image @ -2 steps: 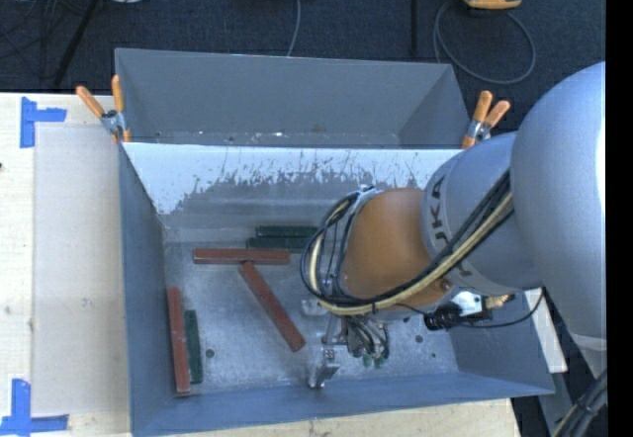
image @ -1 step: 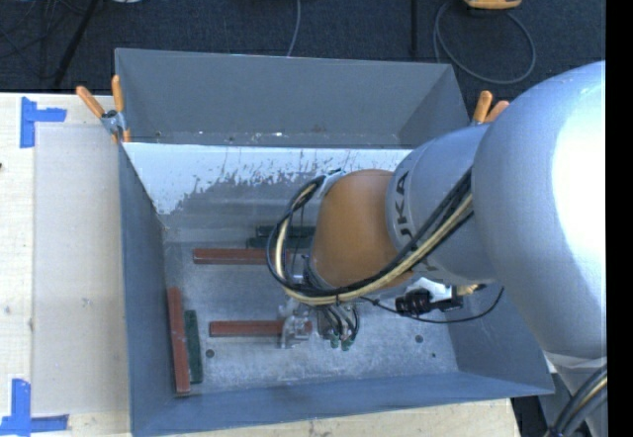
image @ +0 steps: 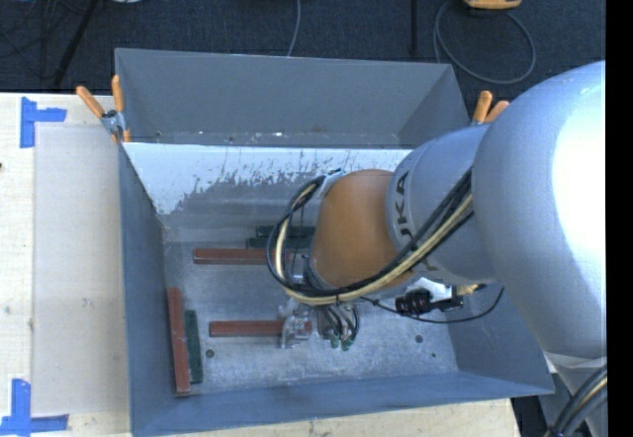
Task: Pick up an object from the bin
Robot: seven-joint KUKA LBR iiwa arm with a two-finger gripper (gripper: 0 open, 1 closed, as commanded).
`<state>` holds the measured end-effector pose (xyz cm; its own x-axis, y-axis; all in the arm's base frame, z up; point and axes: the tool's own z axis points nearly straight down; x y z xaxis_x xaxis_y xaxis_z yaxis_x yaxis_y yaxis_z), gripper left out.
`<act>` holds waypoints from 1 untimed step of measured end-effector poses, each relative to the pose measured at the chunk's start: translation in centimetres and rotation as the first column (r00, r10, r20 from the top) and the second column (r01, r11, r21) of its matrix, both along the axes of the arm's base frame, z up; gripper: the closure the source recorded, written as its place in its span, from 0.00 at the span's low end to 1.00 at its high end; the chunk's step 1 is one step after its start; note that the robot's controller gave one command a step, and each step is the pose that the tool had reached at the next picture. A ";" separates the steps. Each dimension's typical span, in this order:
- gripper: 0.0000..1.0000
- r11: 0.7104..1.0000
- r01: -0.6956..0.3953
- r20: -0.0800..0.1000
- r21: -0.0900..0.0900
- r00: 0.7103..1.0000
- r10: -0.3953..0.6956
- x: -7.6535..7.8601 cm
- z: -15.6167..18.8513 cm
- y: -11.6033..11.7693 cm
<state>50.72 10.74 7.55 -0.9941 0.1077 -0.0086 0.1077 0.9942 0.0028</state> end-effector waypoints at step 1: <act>1.00 0.999 0.033 -0.004 -0.001 0.999 -0.033 0.1 16.4 -1.1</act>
Offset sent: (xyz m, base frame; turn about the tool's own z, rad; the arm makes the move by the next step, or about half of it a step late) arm 0.0000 0.0000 0.0000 0.0000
